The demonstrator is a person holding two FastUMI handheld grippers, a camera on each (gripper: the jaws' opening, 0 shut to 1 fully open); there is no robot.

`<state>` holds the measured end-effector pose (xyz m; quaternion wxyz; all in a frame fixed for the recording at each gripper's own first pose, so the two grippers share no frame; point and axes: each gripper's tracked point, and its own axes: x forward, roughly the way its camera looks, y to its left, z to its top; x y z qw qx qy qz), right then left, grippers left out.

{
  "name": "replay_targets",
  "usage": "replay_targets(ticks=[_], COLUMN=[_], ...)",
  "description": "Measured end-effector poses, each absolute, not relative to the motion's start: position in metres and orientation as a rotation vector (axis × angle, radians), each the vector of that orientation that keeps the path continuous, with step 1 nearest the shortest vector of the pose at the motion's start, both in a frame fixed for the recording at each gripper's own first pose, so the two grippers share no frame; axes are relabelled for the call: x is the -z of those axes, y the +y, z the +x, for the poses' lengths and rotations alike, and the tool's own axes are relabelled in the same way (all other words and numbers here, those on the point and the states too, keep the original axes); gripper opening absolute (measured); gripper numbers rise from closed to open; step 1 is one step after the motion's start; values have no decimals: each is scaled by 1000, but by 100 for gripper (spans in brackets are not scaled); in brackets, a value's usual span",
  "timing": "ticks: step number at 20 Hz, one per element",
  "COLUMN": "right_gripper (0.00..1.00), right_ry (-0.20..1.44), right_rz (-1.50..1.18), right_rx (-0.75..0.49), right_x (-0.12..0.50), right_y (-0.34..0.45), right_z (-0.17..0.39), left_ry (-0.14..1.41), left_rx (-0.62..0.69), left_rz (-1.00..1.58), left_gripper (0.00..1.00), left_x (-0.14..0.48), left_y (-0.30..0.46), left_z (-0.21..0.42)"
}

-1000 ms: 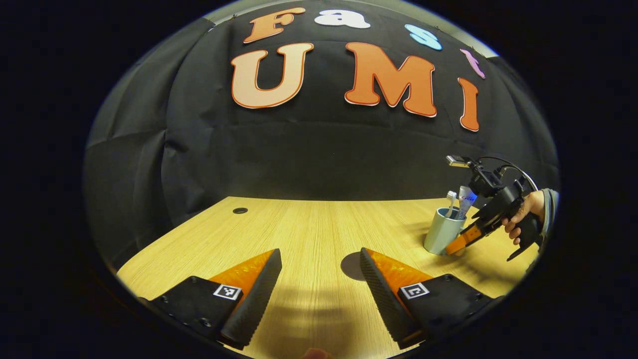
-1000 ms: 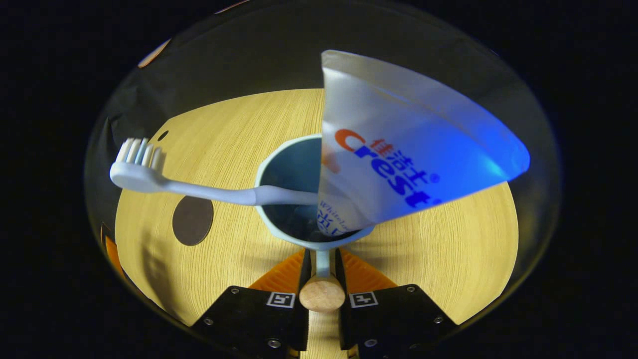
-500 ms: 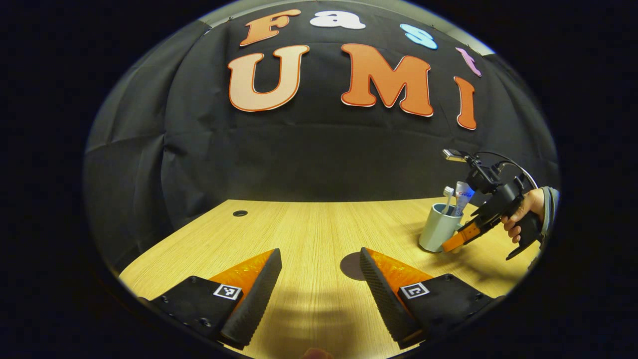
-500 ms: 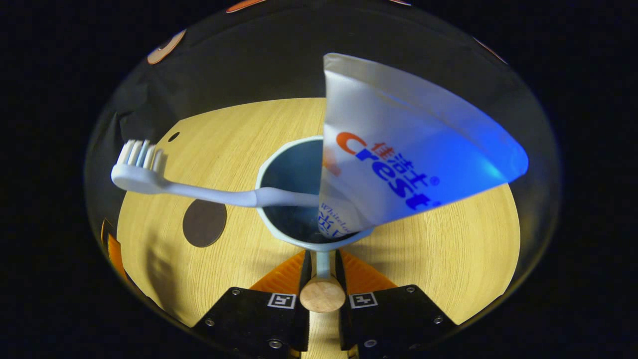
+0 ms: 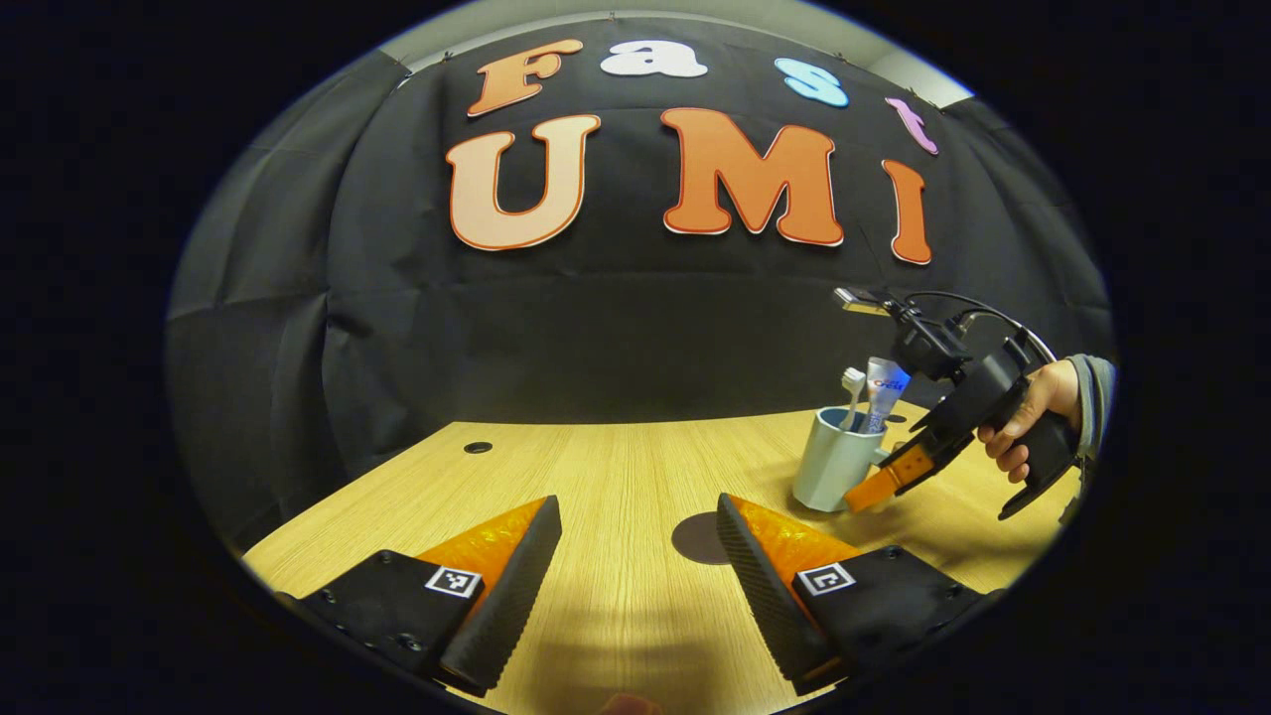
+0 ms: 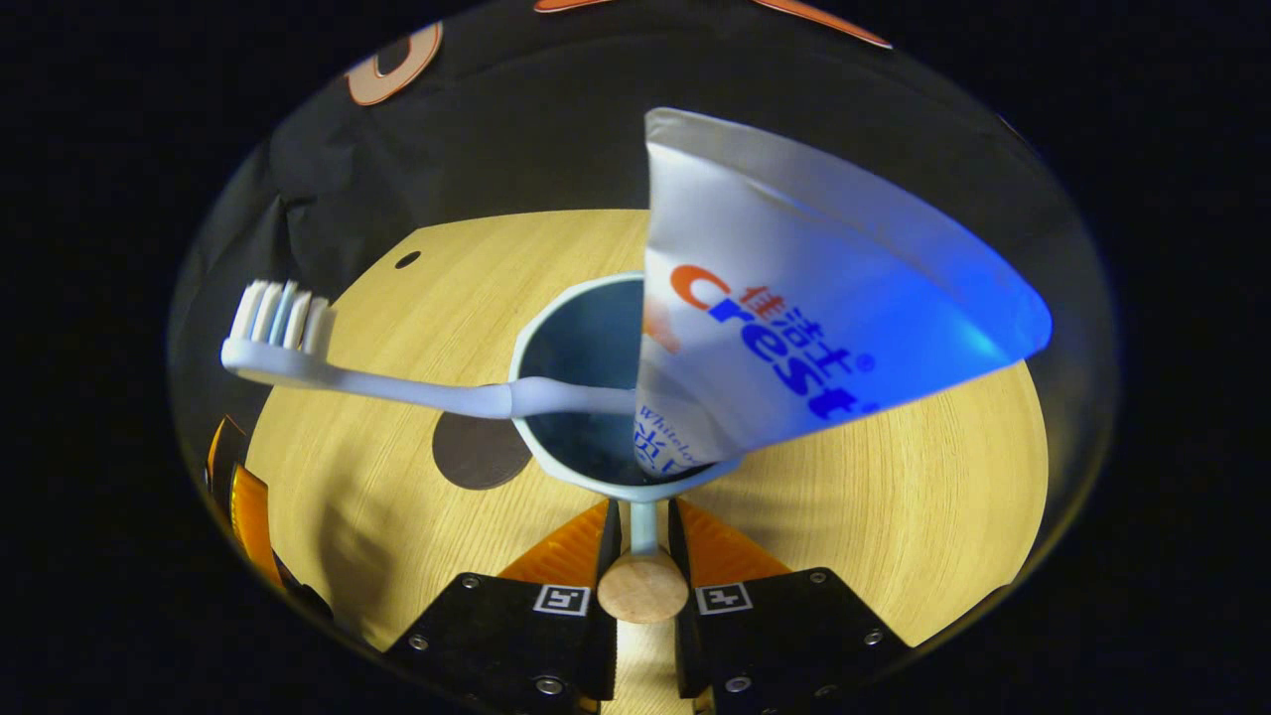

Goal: Put the toothbrush and toothpaste on the desktop into the cup, then pick up the cup and place it on the coaster on the desktop.

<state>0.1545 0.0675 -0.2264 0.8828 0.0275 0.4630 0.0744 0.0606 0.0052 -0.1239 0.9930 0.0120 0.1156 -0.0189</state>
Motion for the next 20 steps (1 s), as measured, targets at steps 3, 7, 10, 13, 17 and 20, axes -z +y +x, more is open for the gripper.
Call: replay_targets(ticks=[3, 7, 10, 13, 17, 20], right_gripper=[24, 24, 24, 24, 24, 24], right_ry=[954, 946, 945, 946, 951, 951], right_rz=[39, 28, 8, 3, -9, -19], right_rx=[-186, -219, -249, -279, -311, -325], right_x=[227, 226, 225, 223, 222, 222], right_y=[68, 69, 70, 70, 68, 67], right_z=[155, 156, 158, 160, 161, 162], left_ry=[229, 225, 232, 241, 246, 253], left_rx=[36, 31, 24, 17, 6, -4], left_rz=[29, 22, 20, 17, 9, 8], left_gripper=[100, 99, 99, 100, 100, 99], left_x=[125, 126, 130, 136, 139, 142], left_y=[6, 9, 11, 15, 21, 27], left_z=[57, 53, 52, 49, 46, 45])
